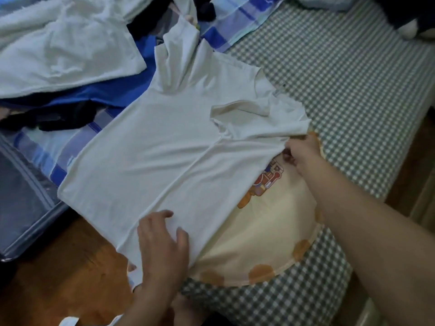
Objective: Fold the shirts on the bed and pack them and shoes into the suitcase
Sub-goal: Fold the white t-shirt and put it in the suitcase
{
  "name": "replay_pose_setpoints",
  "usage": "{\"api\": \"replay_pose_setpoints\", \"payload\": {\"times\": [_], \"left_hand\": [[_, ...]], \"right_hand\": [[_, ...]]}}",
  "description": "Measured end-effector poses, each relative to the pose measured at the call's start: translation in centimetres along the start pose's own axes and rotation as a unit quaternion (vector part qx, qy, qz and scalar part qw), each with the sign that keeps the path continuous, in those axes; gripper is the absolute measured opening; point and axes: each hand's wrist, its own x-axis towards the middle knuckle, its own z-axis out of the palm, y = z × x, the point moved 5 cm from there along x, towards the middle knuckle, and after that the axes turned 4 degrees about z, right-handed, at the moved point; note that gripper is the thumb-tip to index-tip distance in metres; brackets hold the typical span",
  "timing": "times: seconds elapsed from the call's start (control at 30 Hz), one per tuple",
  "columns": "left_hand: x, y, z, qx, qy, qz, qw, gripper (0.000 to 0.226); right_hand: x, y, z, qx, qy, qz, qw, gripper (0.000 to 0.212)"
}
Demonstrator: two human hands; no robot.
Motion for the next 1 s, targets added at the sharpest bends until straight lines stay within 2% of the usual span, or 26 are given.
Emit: {"api": "replay_pose_setpoints", "payload": {"times": [0.07,0.13,0.23,0.37,0.4,0.43,0.47,0.5,0.53,0.57,0.63,0.7,0.8,0.9,1.0], "left_hand": [[3.9,4.6,1.9,-0.030,-0.033,0.091,0.995,0.039],[8.9,9.3,3.8,-0.011,-0.039,0.174,0.984,0.045],[16.9,16.5,7.6,0.093,-0.059,0.274,0.955,0.055],[24.3,23.0,14.6,0.270,-0.149,0.377,0.873,0.070],[25.4,23.4,16.1,0.305,-0.167,0.391,0.852,0.060],[26.2,23.9,16.8,0.326,-0.164,0.403,0.839,0.040],[26.8,24.3,16.8,0.313,-0.140,0.413,0.844,0.021],[27.3,24.4,16.3,0.270,-0.096,0.416,0.863,0.014],[27.7,24.4,15.0,0.198,-0.042,0.392,0.897,0.016],[28.2,24.1,13.3,0.110,0.005,0.333,0.936,0.019],[29.8,21.8,10.7,-0.026,0.051,0.185,0.981,0.022],[31.5,19.5,9.7,-0.053,0.029,0.084,0.995,0.022],[33.1,17.7,10.6,-0.031,-0.064,0.013,0.997,0.020],[33.8,17.3,11.5,-0.022,-0.117,-0.003,0.993,0.013],[34.1,17.6,10.5,0.007,-0.076,0.011,0.997,0.013]], "right_hand": [[2.8,-0.5,-1.0,-0.037,0.021,-0.025,0.999,0.067],[4.2,-1.4,-1.6,-0.072,0.020,-0.053,0.996,0.073],[3.6,-3.0,-1.7,-0.102,-0.002,-0.090,0.991,0.064],[5.1,-2.4,-1.8,-0.065,-0.028,-0.083,0.994,0.048],[5.6,-2.1,-1.8,-0.047,-0.035,-0.072,0.996,0.045],[5.8,-2.0,-1.8,-0.032,-0.042,-0.062,0.997,0.043],[6.1,-1.9,-1.9,-0.025,-0.046,-0.059,0.997,0.043],[6.3,-1.9,-1.9,-0.018,-0.052,-0.061,0.997,0.044],[6.8,-1.8,-2.0,-0.020,-0.059,-0.069,0.996,0.049],[6.9,-1.9,-2.0,-0.028,-0.064,-0.079,0.994,0.056],[7.3,-2.0,-2.0,-0.046,-0.069,-0.103,0.991,0.070],[7.8,-2.5,-1.8,-0.099,-0.055,-0.128,0.985,0.076],[8.8,-3.6,-1.5,-0.181,-0.055,-0.139,0.972,0.070],[9.7,-4.7,-1.8,-0.214,-0.055,-0.142,0.965,0.046],[10.5,-5.4,-2.1,-0.214,-0.030,-0.155,0.964,0.011]]}}
